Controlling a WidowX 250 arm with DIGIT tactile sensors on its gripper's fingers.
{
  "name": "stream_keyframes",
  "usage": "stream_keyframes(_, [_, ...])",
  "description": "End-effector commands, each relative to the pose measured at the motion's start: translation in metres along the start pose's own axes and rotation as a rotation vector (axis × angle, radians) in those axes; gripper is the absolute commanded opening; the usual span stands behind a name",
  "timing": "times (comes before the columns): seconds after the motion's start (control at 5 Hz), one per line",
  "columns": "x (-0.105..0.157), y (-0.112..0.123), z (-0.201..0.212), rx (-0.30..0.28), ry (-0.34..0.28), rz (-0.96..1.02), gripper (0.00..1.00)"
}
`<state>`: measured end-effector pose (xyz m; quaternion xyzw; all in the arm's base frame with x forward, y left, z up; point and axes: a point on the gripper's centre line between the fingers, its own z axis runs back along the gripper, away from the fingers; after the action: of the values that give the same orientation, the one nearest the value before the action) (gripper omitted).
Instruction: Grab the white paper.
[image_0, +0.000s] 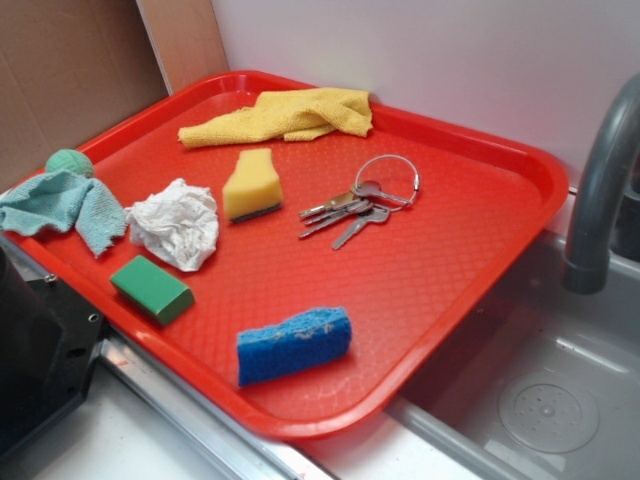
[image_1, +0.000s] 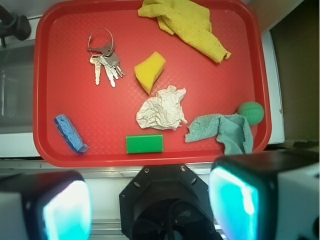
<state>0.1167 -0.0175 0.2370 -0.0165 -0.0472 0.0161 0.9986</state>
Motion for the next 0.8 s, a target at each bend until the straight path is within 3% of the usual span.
stream_keyframes(0.0, [0.000, 0.000, 0.000, 0.000, 0.000, 0.000, 1.00])
stream_keyframes(0.2, [0.011, 0.029, -0.038, -0.016, -0.073, 0.249, 1.00])
stream_keyframes(0.4, [0.007, 0.041, -0.062, 0.060, -0.114, 0.490, 1.00])
stream_keyframes(0.6, [0.017, 0.050, -0.086, 0.071, -0.101, 0.583, 1.00])
